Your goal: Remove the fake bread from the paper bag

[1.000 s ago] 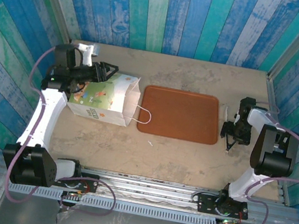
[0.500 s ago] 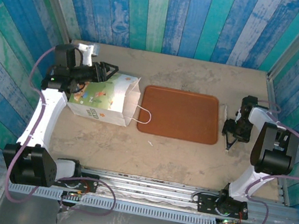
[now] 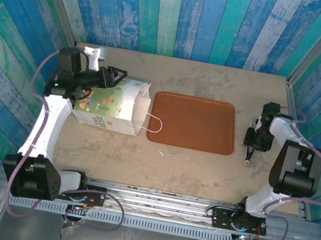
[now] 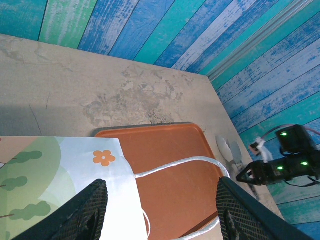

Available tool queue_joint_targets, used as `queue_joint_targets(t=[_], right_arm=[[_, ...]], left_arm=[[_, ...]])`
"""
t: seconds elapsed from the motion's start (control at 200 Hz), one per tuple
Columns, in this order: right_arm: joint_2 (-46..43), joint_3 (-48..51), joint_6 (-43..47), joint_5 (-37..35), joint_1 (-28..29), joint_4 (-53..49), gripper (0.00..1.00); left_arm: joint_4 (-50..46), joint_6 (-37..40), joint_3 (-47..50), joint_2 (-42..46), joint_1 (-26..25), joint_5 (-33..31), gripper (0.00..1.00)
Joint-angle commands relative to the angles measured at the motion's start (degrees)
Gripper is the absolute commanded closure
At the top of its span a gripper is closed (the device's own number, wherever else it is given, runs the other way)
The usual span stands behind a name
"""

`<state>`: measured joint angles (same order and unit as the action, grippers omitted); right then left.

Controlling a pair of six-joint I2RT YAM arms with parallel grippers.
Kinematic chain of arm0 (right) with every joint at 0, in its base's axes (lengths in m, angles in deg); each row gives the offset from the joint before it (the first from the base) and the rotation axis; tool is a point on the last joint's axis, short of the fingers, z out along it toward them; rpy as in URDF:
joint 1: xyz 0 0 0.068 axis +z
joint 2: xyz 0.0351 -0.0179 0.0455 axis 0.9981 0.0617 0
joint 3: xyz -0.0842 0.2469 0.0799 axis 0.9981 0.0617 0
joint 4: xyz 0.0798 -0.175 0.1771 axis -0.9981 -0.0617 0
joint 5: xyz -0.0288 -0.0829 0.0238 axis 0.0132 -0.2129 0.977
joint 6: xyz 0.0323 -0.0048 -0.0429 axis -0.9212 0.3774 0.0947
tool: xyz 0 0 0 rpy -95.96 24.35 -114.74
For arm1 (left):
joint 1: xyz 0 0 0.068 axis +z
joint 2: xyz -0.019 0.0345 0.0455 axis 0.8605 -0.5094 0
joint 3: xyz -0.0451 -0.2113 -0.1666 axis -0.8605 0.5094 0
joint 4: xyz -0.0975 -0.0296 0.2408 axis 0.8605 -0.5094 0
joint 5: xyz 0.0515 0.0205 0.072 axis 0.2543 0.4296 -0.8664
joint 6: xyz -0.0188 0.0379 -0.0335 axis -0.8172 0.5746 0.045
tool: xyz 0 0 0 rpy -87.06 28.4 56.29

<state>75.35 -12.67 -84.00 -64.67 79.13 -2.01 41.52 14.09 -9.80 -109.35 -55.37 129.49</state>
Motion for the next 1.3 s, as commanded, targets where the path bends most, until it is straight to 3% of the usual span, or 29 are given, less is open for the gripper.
queue_joint_targets(t=[0.0, 0.291, 0.566, 0.811, 0.937, 1.102, 1.297], right_arm=[[-8.42, -4.14, 0.54, 1.63, 0.21, -5.13, 0.53], [-17.21, -12.26, 3.19, 12.04, 2.94, -11.29, 0.55], [-20.59, -13.23, 7.38, 30.32, 7.45, -9.14, 0.56], [-25.70, -5.85, 15.13, 27.64, 22.05, 0.14, 0.56], [-30.81, 0.33, 20.89, 21.70, 27.93, 8.16, 0.58], [-34.61, 5.25, 24.70, 14.91, 31.82, 15.11, 0.58], [-32.15, 5.57, 25.12, 10.34, 34.27, 14.67, 0.58]], left_arm=[[0.97, -0.71, -0.54, 2.27, -0.13, 0.50, 0.39], [2.29, -2.28, -0.90, 2.70, -0.14, 1.20, 0.39], [0.99, -1.70, -1.67, 3.61, -1.00, -0.50, 0.39], [-6.47, 4.67, -4.69, 1.98, -8.18, -9.24, 0.40], [-8.56, 6.52, -5.21, 0.72, -11.77, -11.62, 0.40], [-10.81, 7.77, -6.05, -1.15, -16.43, -20.82, 0.37], [-16.35, 11.18, -11.53, -7.42, -22.40, -24.00, 0.36]])
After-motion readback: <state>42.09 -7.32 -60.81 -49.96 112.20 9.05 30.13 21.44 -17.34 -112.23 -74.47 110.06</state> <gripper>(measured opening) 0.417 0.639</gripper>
